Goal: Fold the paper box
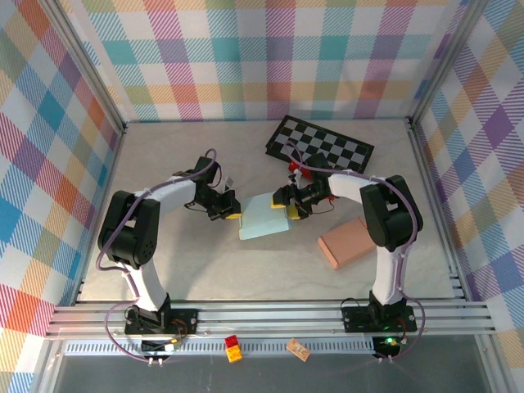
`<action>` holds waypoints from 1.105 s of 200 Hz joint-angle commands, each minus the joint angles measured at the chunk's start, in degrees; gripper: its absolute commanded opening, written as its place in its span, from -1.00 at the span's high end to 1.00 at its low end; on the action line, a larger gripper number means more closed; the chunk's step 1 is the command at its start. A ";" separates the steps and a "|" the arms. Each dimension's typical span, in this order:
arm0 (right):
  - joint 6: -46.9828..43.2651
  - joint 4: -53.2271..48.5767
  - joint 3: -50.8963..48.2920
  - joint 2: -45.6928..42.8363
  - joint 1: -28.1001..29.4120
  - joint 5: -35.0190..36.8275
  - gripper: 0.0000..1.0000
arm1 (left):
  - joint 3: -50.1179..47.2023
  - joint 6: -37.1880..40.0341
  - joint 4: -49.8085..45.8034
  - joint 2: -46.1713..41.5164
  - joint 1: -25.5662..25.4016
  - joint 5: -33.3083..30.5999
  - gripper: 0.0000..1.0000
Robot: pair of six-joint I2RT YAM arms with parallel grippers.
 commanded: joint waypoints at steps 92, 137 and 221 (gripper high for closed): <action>11.03 9.38 0.26 0.91 1.51 -3.77 -0.09 | -2.99 0.70 -2.34 -1.29 0.70 -5.79 0.59; 14.05 9.87 0.17 -0.55 1.43 -3.52 0.00 | -1.78 0.37 -2.34 -4.92 0.73 -6.63 0.52; 27.00 7.00 0.56 -1.72 1.34 -6.51 0.23 | -4.80 10.75 6.05 -24.03 -2.52 -11.74 0.36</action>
